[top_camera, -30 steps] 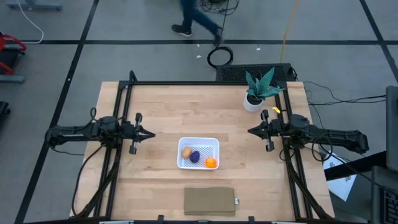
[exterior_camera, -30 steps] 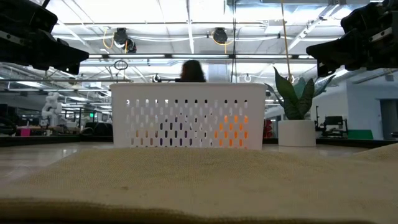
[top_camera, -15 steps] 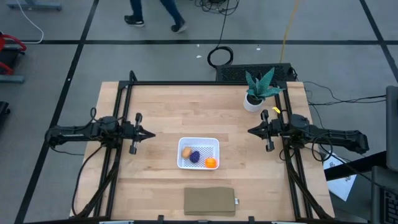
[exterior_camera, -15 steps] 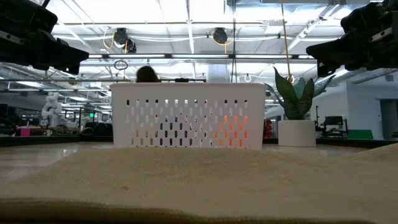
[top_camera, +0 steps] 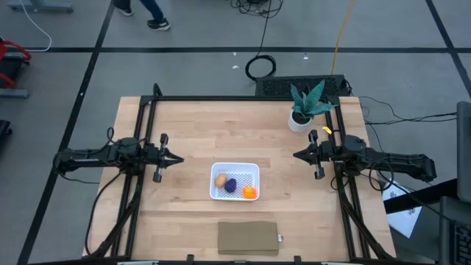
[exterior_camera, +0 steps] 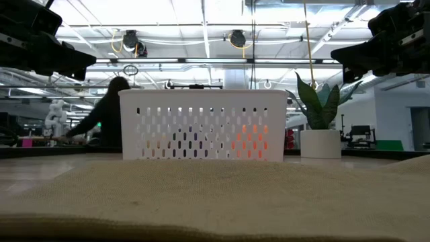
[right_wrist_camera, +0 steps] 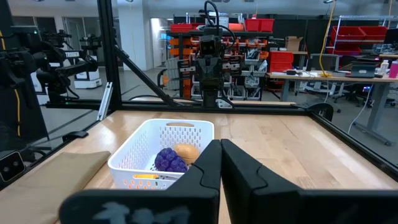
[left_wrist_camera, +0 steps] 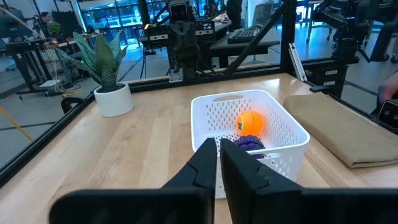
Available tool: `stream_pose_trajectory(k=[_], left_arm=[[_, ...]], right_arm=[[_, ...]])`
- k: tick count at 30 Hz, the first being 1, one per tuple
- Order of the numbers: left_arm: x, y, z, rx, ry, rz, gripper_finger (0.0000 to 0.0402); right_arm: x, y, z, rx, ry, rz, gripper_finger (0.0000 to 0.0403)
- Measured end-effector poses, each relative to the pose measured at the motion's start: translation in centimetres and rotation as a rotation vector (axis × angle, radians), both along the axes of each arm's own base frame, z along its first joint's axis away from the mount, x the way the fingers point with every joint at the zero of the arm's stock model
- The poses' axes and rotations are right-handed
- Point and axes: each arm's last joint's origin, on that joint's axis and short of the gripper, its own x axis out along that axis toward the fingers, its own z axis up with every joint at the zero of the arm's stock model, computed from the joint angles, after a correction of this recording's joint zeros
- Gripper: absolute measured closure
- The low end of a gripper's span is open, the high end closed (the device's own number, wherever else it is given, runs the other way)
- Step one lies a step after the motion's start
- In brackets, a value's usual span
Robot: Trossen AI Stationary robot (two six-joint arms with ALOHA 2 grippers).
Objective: Pick and placing Produce into tupperware
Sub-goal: Return to Home Position
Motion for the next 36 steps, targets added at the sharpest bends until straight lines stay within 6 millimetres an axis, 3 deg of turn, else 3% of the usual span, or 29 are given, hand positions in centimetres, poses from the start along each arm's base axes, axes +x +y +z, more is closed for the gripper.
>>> stream_pose_trajectory(k=[9, 19, 31, 36], left_arm=[[0.00, 0.00, 0.00, 0.000, 0.000, 0.000, 0.0400], [0.00, 0.00, 0.00, 0.000, 0.000, 0.000, 0.0374], [0.00, 0.00, 0.00, 0.000, 0.000, 0.000, 0.0399], [0.00, 0.00, 0.00, 0.000, 0.000, 0.000, 0.0390]], right_arm=[[0.00, 0.00, 0.00, 0.000, 0.000, 0.000, 0.0403], [0.00, 0.00, 0.00, 0.000, 0.000, 0.000, 0.0403], [0.00, 0.00, 0.00, 0.000, 0.000, 0.000, 0.0403], [0.00, 0.00, 0.00, 0.000, 0.000, 0.000, 0.0403]])
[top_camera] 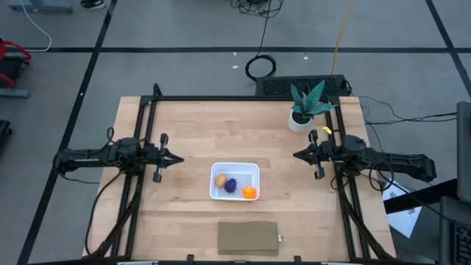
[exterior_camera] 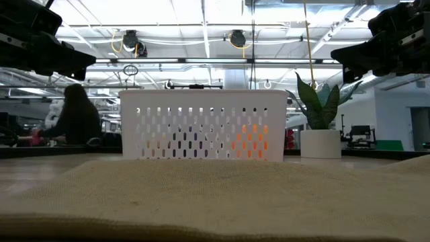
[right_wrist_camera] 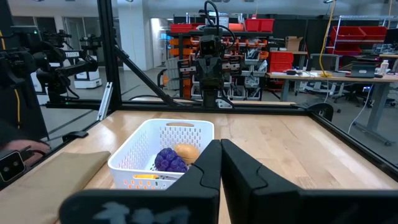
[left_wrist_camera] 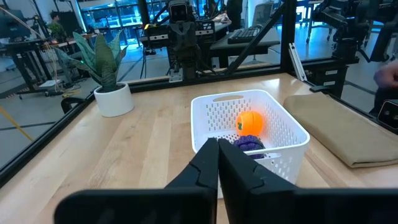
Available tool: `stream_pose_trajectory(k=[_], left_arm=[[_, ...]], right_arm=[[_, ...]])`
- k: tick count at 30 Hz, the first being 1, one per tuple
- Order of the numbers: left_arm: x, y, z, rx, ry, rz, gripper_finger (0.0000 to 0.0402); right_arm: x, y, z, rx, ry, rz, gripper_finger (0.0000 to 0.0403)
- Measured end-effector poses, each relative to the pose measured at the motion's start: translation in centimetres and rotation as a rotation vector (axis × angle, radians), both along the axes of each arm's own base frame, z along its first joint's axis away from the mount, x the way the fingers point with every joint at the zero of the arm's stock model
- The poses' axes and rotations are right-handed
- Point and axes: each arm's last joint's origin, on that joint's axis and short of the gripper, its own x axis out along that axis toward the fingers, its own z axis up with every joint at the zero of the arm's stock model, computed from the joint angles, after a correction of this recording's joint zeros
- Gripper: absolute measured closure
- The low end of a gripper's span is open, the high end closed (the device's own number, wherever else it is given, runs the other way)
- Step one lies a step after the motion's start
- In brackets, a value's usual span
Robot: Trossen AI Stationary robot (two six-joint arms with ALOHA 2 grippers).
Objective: Pick and placing Produce into tupperware
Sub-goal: Return to Home Position
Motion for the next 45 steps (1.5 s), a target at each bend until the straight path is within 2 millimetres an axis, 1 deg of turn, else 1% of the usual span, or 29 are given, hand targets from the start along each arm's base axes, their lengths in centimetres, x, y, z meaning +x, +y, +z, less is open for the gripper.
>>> stream_pose_trajectory(k=[7, 19, 29, 33, 40, 45], left_arm=[[0.00, 0.00, 0.00, 0.000, 0.000, 0.000, 0.0374], [0.00, 0.00, 0.00, 0.000, 0.000, 0.000, 0.0400], [0.00, 0.00, 0.00, 0.000, 0.000, 0.000, 0.0374], [0.00, 0.00, 0.00, 0.000, 0.000, 0.000, 0.0379], [0.00, 0.00, 0.00, 0.000, 0.000, 0.000, 0.0398], [0.00, 0.00, 0.00, 0.000, 0.000, 0.000, 0.0392]], right_arm=[[0.00, 0.00, 0.00, 0.000, 0.000, 0.000, 0.0403], [0.00, 0.00, 0.00, 0.000, 0.000, 0.000, 0.0403], [0.00, 0.00, 0.00, 0.000, 0.000, 0.000, 0.0403], [0.00, 0.00, 0.00, 0.000, 0.000, 0.000, 0.0403], [0.00, 0.00, 0.00, 0.000, 0.000, 0.000, 0.0403], [0.00, 0.00, 0.00, 0.000, 0.000, 0.000, 0.0403]])
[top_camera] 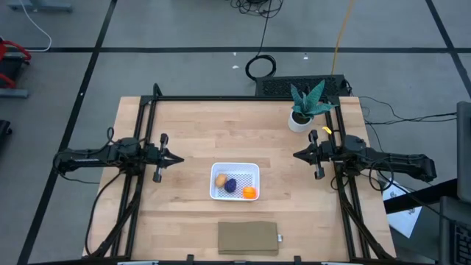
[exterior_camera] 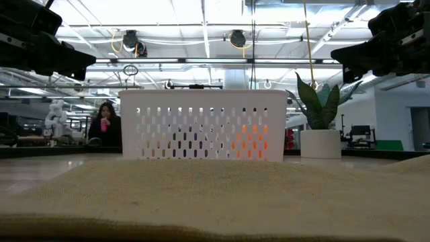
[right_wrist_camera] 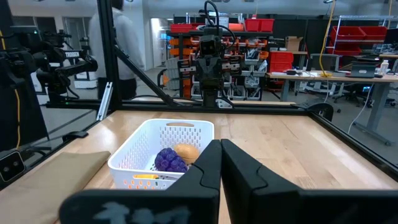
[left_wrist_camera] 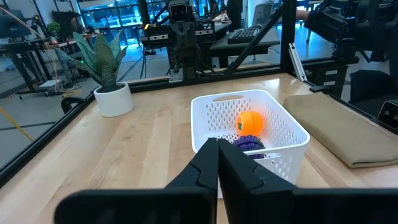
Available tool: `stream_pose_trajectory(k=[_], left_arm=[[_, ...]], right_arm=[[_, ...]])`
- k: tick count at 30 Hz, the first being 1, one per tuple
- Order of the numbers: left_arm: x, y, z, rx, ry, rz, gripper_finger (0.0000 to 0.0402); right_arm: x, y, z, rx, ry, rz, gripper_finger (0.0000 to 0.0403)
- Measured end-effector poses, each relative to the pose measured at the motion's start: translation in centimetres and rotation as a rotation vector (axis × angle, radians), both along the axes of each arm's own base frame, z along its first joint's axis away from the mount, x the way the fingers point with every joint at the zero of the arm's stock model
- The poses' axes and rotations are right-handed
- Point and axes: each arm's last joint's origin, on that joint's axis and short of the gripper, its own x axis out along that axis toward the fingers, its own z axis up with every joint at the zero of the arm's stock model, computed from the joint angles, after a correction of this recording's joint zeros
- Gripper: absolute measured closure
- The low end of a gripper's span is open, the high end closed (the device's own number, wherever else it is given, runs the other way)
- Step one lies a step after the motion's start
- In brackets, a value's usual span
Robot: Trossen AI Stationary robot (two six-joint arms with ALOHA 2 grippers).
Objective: Pick and placing Produce into tupperware
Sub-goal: Return to Home Position
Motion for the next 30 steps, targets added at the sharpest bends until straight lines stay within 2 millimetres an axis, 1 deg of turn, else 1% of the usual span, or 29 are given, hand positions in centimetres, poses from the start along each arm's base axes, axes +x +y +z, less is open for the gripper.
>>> stream_pose_trajectory(k=[5, 8, 20, 30], left_arm=[[0.00, 0.00, 0.00, 0.000, 0.000, 0.000, 0.0376], [0.00, 0.00, 0.00, 0.000, 0.000, 0.000, 0.0374], [0.00, 0.00, 0.00, 0.000, 0.000, 0.000, 0.0400], [0.00, 0.00, 0.00, 0.000, 0.000, 0.001, 0.0374]], right_arm=[[0.00, 0.00, 0.00, 0.000, 0.000, 0.000, 0.0403], [0.00, 0.00, 0.00, 0.000, 0.000, 0.000, 0.0403], [0.00, 0.00, 0.00, 0.000, 0.000, 0.000, 0.0403], [0.00, 0.00, 0.00, 0.000, 0.000, 0.000, 0.0403]])
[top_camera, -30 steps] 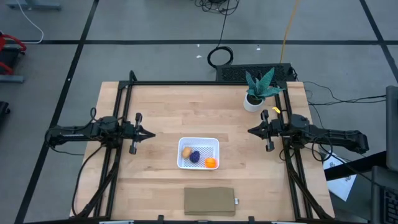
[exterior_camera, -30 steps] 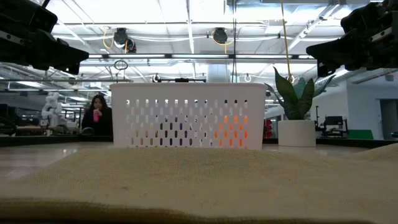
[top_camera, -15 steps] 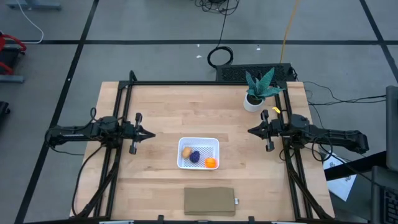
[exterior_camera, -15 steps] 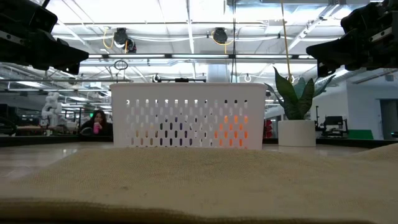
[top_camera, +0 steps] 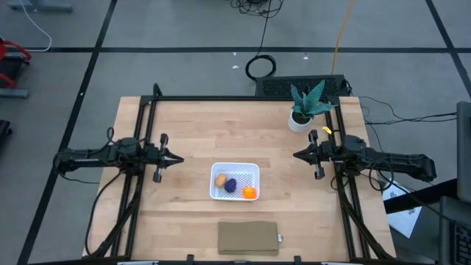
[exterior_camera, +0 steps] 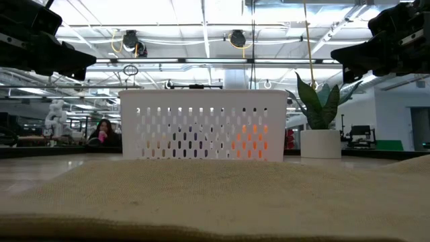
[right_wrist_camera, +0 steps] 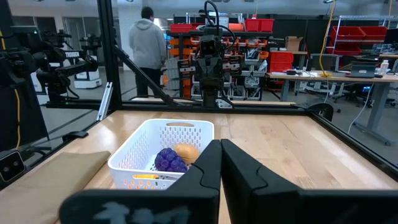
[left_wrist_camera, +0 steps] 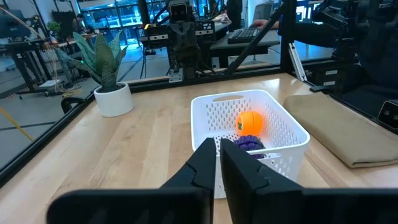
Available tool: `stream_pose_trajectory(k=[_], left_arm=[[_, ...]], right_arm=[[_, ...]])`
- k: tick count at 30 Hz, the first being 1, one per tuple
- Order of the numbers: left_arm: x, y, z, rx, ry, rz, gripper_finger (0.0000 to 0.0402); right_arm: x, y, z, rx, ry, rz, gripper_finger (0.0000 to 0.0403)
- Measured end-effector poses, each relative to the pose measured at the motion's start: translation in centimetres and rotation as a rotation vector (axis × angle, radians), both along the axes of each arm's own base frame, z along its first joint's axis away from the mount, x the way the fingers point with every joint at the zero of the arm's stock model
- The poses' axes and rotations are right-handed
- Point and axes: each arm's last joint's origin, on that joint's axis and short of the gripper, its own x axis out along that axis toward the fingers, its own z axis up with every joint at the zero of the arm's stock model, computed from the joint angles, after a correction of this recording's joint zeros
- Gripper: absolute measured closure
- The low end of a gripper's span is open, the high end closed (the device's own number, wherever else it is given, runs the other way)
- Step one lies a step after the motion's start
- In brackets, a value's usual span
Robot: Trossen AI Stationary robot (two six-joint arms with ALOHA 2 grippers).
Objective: Pick and placing Produce into tupperware
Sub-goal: Return to Home Position
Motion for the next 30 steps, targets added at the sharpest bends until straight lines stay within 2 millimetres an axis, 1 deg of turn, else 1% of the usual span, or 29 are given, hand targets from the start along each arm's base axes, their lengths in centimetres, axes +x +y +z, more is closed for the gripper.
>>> stream_pose_trajectory(k=[12, 22, 30], left_arm=[[0.00, 0.00, 0.00, 0.000, 0.000, 0.000, 0.0399], [0.00, 0.00, 0.00, 0.000, 0.000, 0.000, 0.0374], [0.00, 0.00, 0.00, 0.000, 0.000, 0.000, 0.0386]], right_arm=[[0.00, 0.00, 0.00, 0.000, 0.000, 0.000, 0.0403], [0.00, 0.00, 0.00, 0.000, 0.000, 0.000, 0.0403], [0.00, 0.00, 0.00, 0.000, 0.000, 0.000, 0.0403]])
